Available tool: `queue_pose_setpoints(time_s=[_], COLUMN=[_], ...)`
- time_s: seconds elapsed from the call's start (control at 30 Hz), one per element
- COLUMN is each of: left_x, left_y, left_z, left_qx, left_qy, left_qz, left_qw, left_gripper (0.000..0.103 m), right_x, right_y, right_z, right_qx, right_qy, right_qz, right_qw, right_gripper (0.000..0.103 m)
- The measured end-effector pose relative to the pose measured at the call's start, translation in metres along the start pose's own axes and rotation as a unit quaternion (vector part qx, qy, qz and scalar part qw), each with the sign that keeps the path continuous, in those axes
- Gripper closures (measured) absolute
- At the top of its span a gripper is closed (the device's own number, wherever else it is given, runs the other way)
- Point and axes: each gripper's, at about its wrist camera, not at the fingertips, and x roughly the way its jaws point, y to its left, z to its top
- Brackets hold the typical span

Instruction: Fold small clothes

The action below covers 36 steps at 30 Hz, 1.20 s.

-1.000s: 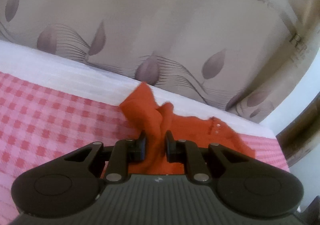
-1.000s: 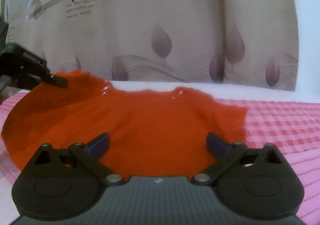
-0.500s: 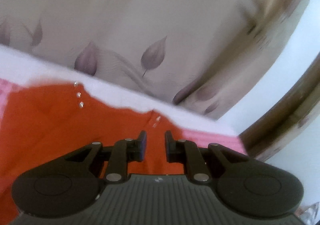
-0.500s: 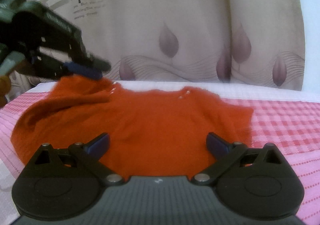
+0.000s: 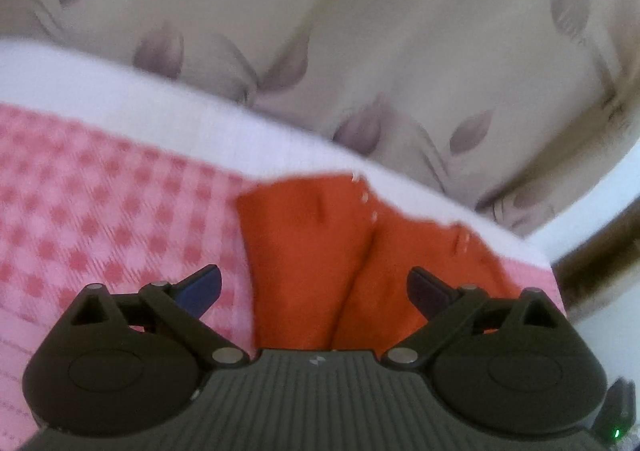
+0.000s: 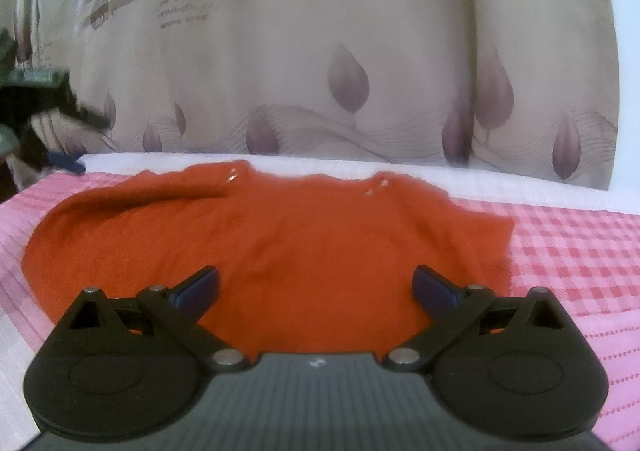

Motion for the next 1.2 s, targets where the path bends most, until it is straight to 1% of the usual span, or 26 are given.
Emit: queue_pose_setpoints(time_s=[0.03, 0.07, 0.13, 0.17, 0.2, 0.27, 0.3, 0.37, 0.43, 0.5, 0.53, 0.57, 0.6, 0.63, 0.7, 0.73, 0.77, 0.83, 0.87, 0.9, 0.93, 1.0, 1.07, 1.1, 1.17, 1.2], left_x=[0.007, 0.014, 0.031, 0.032, 0.034, 0.039, 0.039, 0.039, 0.038, 0.031, 0.029, 0.025, 0.021, 0.019, 0.021, 0.024, 0.027, 0.032, 0.033, 0.039, 0.042, 0.045, 0.049, 0.049, 0.055, 0.055], left_y=[0.003, 0.006, 0.006, 0.006, 0.007, 0.015, 0.018, 0.013, 0.002, -0.005, -0.008, -0.012, -0.017, -0.022, -0.033, -0.036, -0.039, -0.043, -0.041, -0.036, -0.028, -0.014, 0.001, 0.010, 0.022, 0.029], left_z=[-0.003, -0.006, -0.010, -0.011, -0.010, -0.010, -0.011, -0.014, -0.019, -0.022, -0.022, -0.023, -0.026, -0.027, -0.032, -0.035, -0.038, -0.047, -0.051, -0.054, -0.057, -0.065, -0.073, -0.077, -0.086, -0.087], left_qx=[0.003, 0.009, 0.017, 0.028, 0.026, -0.001, -0.010, 0.003, 0.024, 0.019, 0.019, 0.021, 0.024, 0.029, 0.040, 0.040, 0.035, 0.022, 0.004, -0.016, -0.038, -0.078, -0.120, -0.141, -0.180, -0.192], left_qy=[0.014, 0.029, 0.063, 0.052, 0.051, 0.051, 0.045, 0.037, 0.030, 0.018, 0.008, -0.001, -0.008, -0.010, -0.007, -0.002, 0.001, 0.001, -0.008, -0.011, -0.012, -0.028, -0.042, -0.048, -0.059, -0.063], left_qz=[-0.018, -0.035, -0.051, -0.059, -0.072, -0.117, -0.130, -0.140, -0.141, -0.165, -0.175, -0.183, -0.192, -0.202, -0.216, -0.224, -0.236, -0.270, -0.272, -0.286, -0.309, -0.339, -0.372, -0.386, -0.415, -0.425], left_qw=[0.9997, 0.9989, 0.9966, 0.9965, 0.9958, 0.9918, 0.9905, 0.9895, 0.9893, 0.9859, 0.9843, 0.9829, 0.9810, 0.9789, 0.9755, 0.9739, 0.9710, 0.9627, 0.9623, 0.9582, 0.9502, 0.9372, 0.9193, 0.9102, 0.8898, 0.8825], left_gripper=[0.001, 0.001, 0.002, 0.000, 0.000, 0.002, 0.003, 0.009, 0.010, 0.010, 0.010, 0.009, 0.007, 0.006, 0.005, 0.005, 0.005, 0.006, 0.006, 0.005, 0.004, 0.004, 0.004, 0.004, 0.004, 0.004], right_x=[0.000, 0.000, 0.001, 0.001, 0.001, 0.001, 0.001, 0.001, 0.001, 0.001, 0.000, -0.003, -0.007, -0.009, -0.007, -0.001, 0.006, 0.024, 0.031, 0.037, 0.043, 0.050, 0.053, 0.053, 0.055, 0.058], right_y=[0.001, 0.001, 0.002, 0.002, 0.003, 0.004, 0.004, 0.004, 0.006, 0.005, 0.003, 0.000, -0.005, -0.009, -0.015, -0.016, -0.017, -0.017, -0.017, -0.020, -0.024, -0.029, -0.035, -0.036, -0.033, -0.031], right_z=[0.000, 0.000, 0.000, 0.000, 0.000, 0.000, 0.000, 0.000, 0.000, 0.001, 0.003, 0.006, 0.010, 0.014, 0.021, 0.022, 0.023, 0.021, 0.019, 0.015, 0.013, 0.011, 0.011, 0.013, 0.019, 0.021], right_qx=[-0.001, -0.002, -0.004, -0.005, -0.006, -0.007, -0.007, -0.007, -0.009, -0.005, 0.010, 0.034, 0.073, 0.114, 0.190, 0.224, 0.252, 0.295, 0.313, 0.334, 0.354, 0.382, 0.405, 0.407, 0.401, 0.399], right_qy=[0.001, 0.002, 0.003, 0.004, 0.005, 0.004, 0.004, 0.004, 0.004, 0.005, 0.006, 0.003, -0.007, -0.016, -0.020, -0.014, -0.007, 0.016, 0.026, 0.027, 0.029, 0.034, 0.029, 0.029, 0.034, 0.038], right_qz=[-0.001, -0.002, -0.004, -0.005, -0.007, -0.008, -0.008, -0.009, -0.010, -0.008, -0.001, 0.022, 0.065, 0.106, 0.182, 0.217, 0.238, 0.262, 0.269, 0.281, 0.286, 0.287, 0.303, 0.307, 0.303, 0.303], right_qw=[1.000, 1.000, 1.000, 1.000, 1.000, 1.000, 1.000, 1.000, 1.000, 1.000, 1.000, 0.999, 0.995, 0.988, 0.965, 0.950, 0.938, 0.919, 0.910, 0.899, 0.890, 0.878, 0.862, 0.860, 0.864, 0.865], right_gripper=[0.000, 0.000, 0.000, 0.000, 0.000, 0.000, 0.000, 0.000, 0.000, 0.000, 0.000, 0.000, 0.000, 0.000, 0.000, 0.000, 0.000, 0.000, 0.000, 0.000, 0.000, 0.000, 0.000, 0.000, 0.000, 0.000])
